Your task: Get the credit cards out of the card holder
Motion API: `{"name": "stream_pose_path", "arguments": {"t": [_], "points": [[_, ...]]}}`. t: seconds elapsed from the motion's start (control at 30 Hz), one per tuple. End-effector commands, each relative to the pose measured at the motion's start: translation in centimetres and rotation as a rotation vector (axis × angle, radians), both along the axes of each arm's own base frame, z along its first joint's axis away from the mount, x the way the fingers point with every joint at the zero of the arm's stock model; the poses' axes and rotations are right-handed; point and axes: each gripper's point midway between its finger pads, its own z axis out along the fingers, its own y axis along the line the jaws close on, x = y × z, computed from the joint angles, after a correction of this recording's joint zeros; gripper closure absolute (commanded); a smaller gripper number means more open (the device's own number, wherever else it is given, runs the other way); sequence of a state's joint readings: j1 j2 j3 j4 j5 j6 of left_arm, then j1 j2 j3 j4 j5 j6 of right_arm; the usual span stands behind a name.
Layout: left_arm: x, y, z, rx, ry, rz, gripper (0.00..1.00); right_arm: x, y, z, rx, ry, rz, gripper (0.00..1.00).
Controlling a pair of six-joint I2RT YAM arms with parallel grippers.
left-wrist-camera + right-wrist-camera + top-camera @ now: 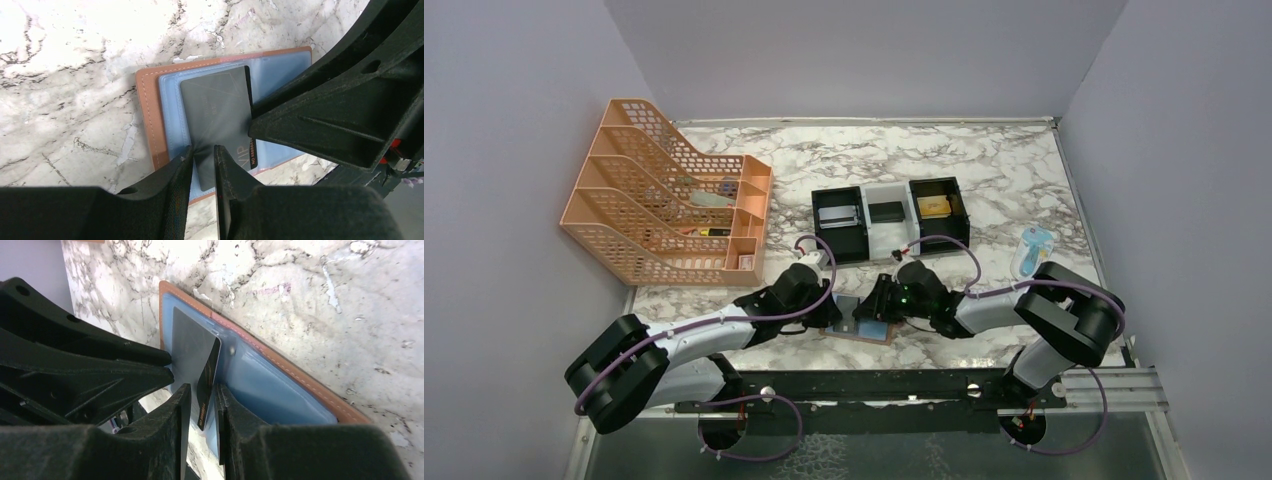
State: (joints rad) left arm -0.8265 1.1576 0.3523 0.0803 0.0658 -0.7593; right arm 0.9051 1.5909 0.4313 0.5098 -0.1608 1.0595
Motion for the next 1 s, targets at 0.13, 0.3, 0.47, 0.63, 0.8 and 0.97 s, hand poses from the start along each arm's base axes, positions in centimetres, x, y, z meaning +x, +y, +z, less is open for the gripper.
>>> {"name": "stream_pose_path", "arguments": {"t": [0.13, 0.3, 0.47, 0.63, 0.8, 0.97], "points": [[-1.0, 0.3, -1.1, 0.025, 0.038, -0.011, 0.75, 0.8, -3.4, -3.5, -0.194, 0.009, -0.101, 0.74], [-1.1, 0.3, -1.2, 0.028, 0.044, -0.014, 0.76, 0.7, -3.3, -3.4, -0.199, 0.000, -0.080, 0.77], [-1.1, 0.2, -1.1, 0.029, 0.043, -0.014, 0.76, 0.0, -2.2, -2.3, -0.123, -0.009, -0.027, 0.82], [-1.1, 0.4, -1.0, 0.033, 0.042, -0.006, 0.77, -0.1, -1.8, -1.3, -0.086, -0.026, -0.003, 0.98], [-1.1, 0.7, -1.1, 0.044, 0.042, 0.001, 0.77, -0.1, -2.1, -0.7, -0.082, -0.046, 0.003, 0.99], [-1.2, 0.8, -1.1, 0.049, 0.043, 0.004, 0.77, -0.4, -2.4, -0.3, -0.083, -0.057, 0.027, 0.99]]}}
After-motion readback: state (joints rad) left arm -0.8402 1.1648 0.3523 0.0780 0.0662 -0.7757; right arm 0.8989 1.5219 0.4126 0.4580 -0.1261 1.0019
